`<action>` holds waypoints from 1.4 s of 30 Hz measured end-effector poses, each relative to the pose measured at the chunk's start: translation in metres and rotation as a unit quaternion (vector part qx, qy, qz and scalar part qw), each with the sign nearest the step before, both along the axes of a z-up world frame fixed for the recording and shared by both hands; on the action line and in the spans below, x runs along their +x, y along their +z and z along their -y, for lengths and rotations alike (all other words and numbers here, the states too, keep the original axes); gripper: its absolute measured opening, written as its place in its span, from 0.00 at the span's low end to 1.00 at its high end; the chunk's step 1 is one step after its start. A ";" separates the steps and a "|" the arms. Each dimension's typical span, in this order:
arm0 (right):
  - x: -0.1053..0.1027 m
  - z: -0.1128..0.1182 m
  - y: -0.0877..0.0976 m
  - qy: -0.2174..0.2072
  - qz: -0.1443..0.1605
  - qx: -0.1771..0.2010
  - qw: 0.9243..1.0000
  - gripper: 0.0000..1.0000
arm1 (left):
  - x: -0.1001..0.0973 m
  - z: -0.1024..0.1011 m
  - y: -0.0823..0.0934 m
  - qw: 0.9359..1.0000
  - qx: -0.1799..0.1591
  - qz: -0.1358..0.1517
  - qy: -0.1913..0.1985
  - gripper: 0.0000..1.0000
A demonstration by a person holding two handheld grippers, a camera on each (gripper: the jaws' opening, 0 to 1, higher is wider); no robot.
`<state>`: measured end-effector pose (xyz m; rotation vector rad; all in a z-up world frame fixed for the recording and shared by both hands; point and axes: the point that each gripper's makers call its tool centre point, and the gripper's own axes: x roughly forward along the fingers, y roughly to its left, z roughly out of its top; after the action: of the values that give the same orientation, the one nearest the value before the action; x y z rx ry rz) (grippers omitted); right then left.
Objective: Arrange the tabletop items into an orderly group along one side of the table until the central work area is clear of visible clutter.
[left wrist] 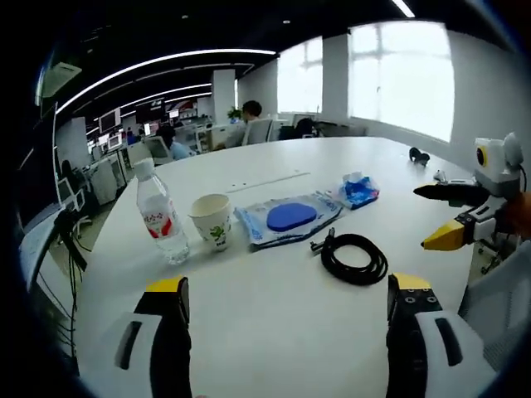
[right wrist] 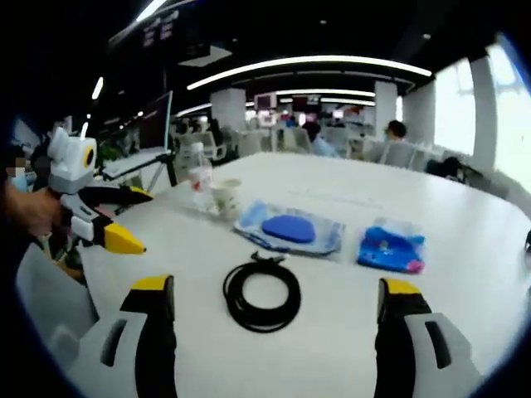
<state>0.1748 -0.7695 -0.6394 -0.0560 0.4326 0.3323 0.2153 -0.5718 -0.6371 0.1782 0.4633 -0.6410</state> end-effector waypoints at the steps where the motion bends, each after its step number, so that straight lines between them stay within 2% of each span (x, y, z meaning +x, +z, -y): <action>1: -0.003 0.001 0.002 0.002 0.001 0.000 1.000 1.00 | -0.004 -0.004 0.000 1.000 0.003 -0.001 0.003 0.99; 6: -0.013 0.005 0.008 -0.002 0.004 0.004 1.000 1.00 | -0.019 -0.019 0.001 1.000 0.009 -0.009 0.019 0.99; 10: -0.025 0.000 0.013 0.004 0.010 -0.003 1.000 1.00 | -0.032 -0.033 0.008 0.999 0.030 0.009 0.030 0.99; 13: -0.032 0.000 0.016 -0.002 0.017 0.000 1.000 1.00 | -0.041 -0.041 0.013 0.999 0.030 0.018 0.041 0.99; 18: -0.041 -0.004 0.018 -0.003 0.036 0.001 0.999 1.00 | -0.053 -0.051 0.010 0.998 0.035 0.018 0.045 0.99; 20: -0.045 -0.003 0.015 -0.005 0.030 -0.003 1.000 1.00 | -0.058 -0.052 0.008 0.998 0.036 0.018 0.045 0.99; 24: -0.045 -0.002 0.029 -0.011 0.051 0.000 0.999 1.00 | -0.065 -0.053 0.003 0.998 0.044 0.022 0.041 0.99; 26: -0.045 0.001 0.033 -0.017 0.061 -0.001 0.998 1.00 | -0.065 -0.052 0.004 0.998 0.039 0.021 0.041 0.99; 30: -0.051 0.005 0.027 -0.019 0.057 0.004 0.998 1.00 | -0.061 -0.053 0.013 0.998 0.024 0.042 0.046 0.99; 32: -0.054 0.005 0.027 -0.023 0.053 0.017 0.998 1.00 | -0.061 -0.057 0.013 0.997 0.027 0.043 0.056 0.99; 35: -0.052 0.001 0.040 -0.019 0.090 0.020 0.996 1.00 | -0.064 -0.056 0.013 0.997 0.040 0.056 0.045 0.99; 42: -0.056 -0.001 0.028 -0.011 0.090 0.011 0.996 1.00 | -0.060 -0.058 0.014 0.996 0.031 0.065 0.054 0.99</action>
<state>0.1189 -0.7687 -0.6115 -0.0598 0.2514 0.3068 0.1549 -0.5139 -0.6233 0.2504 0.3643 -0.5051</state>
